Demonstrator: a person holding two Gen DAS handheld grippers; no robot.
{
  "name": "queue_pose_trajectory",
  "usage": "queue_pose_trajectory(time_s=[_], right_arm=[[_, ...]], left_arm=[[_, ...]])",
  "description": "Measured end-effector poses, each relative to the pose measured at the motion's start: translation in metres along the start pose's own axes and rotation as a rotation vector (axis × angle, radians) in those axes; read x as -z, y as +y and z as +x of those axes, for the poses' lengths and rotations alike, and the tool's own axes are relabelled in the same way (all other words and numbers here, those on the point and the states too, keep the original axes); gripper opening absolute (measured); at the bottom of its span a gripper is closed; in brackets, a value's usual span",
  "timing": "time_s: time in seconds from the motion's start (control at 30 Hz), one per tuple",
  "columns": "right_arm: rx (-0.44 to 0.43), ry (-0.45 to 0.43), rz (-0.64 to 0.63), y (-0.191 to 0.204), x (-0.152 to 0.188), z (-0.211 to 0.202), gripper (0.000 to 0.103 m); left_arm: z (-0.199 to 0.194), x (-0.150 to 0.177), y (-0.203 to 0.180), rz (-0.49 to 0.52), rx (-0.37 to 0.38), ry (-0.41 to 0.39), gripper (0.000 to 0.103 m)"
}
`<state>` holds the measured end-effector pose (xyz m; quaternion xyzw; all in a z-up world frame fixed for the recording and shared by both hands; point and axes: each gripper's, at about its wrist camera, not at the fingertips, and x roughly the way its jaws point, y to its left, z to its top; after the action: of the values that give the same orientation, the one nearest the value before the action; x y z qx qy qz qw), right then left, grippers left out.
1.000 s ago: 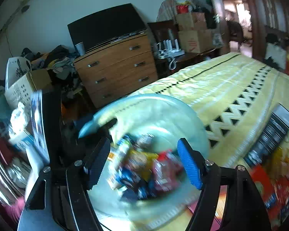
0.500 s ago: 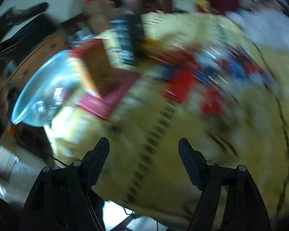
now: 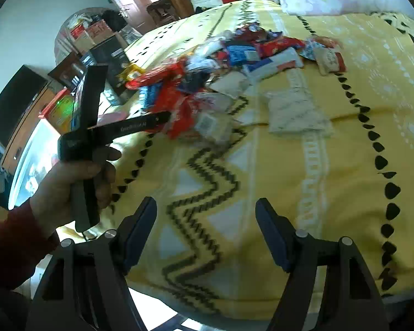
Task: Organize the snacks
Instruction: 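Move both tools back toward the snack pile on the bed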
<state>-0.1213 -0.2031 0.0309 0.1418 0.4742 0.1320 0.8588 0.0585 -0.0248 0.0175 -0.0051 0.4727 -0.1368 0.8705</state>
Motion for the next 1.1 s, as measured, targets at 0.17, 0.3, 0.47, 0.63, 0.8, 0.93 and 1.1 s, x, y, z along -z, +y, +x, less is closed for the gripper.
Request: queue_pose_trajectory(time_s=[0.17,0.3,0.47,0.63,0.8,0.93,1.1], right_arm=[[0.007,-0.010,0.028,-0.017,-0.005,0.002,0.077],[0.008,-0.008,0.041,-0.020,-0.007,0.005,0.077],[0.027,-0.047,0.033,-0.019,-0.011,-0.004,0.077],[0.084,-0.070,0.060,-0.039,-0.029,-0.006,0.077],[0.107,-0.068,0.091,-0.055,-0.055,0.001,0.077],[0.104,-0.088,0.087,-0.054,-0.064,0.002,0.080],[0.094,-0.069,0.093,-0.053,-0.056,0.009,0.080]], left_arm=[[0.011,-0.009,-0.009,0.029,-0.059,-0.026,0.078],[0.013,-0.010,-0.011,0.042,-0.041,-0.013,0.054],[-0.032,0.012,-0.009,0.064,-0.015,-0.029,0.029],[-0.043,0.038,0.009,0.027,0.024,0.014,0.032],[-0.044,0.051,0.028,-0.047,0.094,0.016,0.046],[-0.050,0.057,0.030,-0.066,0.095,-0.027,0.075],[-0.039,0.043,0.036,-0.141,0.114,-0.048,0.075]])
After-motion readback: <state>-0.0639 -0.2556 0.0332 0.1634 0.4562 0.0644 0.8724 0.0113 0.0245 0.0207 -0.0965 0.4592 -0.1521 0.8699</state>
